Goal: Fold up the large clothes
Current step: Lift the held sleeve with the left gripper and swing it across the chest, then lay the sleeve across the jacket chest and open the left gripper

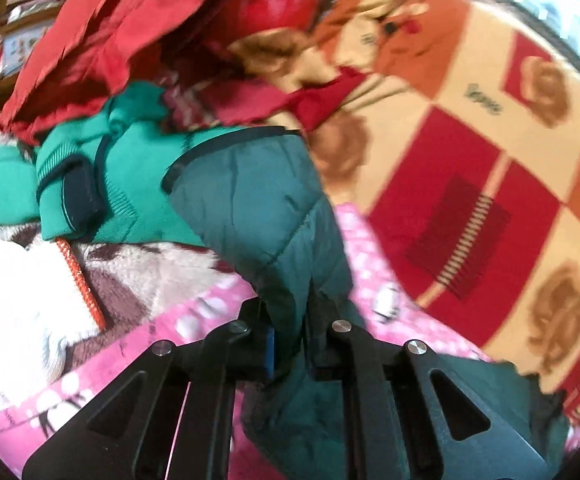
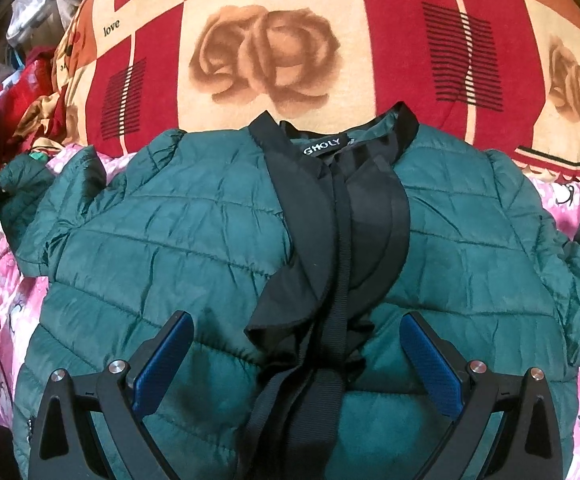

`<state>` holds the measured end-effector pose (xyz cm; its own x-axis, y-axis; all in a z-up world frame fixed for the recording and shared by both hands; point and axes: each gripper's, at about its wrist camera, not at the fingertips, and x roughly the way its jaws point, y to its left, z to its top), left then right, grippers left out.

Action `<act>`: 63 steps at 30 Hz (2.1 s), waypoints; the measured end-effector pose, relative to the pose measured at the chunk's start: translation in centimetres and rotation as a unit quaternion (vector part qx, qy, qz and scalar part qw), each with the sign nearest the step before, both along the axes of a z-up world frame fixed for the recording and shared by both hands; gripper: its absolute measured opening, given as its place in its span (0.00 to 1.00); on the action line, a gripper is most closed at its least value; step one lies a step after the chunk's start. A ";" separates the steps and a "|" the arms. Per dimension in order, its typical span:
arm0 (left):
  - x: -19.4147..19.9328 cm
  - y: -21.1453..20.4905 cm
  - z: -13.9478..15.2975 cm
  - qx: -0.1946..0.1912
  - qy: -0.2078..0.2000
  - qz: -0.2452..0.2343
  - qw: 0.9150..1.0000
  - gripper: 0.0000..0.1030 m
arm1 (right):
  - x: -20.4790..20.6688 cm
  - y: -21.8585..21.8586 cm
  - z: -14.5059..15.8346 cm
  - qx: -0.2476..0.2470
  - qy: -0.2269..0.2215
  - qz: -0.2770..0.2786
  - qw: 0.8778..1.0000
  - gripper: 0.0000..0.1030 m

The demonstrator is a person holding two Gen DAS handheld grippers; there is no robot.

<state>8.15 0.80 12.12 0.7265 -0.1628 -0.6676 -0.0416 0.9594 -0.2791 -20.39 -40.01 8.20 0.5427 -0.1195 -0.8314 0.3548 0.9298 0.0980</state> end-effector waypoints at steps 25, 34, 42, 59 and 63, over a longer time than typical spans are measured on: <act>-16.4 -17.8 5.3 0.084 -0.054 -0.215 0.972 0.09 | -5.1 -3.9 2.1 -0.017 -0.005 -0.050 0.999 1.00; -19.3 -22.6 5.0 0.108 -0.048 -0.259 0.958 0.09 | -6.9 -6.3 2.0 -0.007 -0.006 -0.073 0.997 1.00; -21.9 -27.5 4.6 0.108 -0.041 -0.307 0.945 0.09 | -8.4 -7.9 2.0 -0.015 -0.006 -0.086 0.996 1.00; -23.6 -35.6 -1.4 0.134 0.024 -0.357 0.924 0.09 | -10.6 -10.6 1.2 -0.021 0.008 -0.110 0.994 1.00; -23.3 -36.1 -3.4 0.126 0.057 -0.361 0.922 0.09 | -10.8 -11.2 0.4 -0.014 0.018 -0.114 0.993 1.00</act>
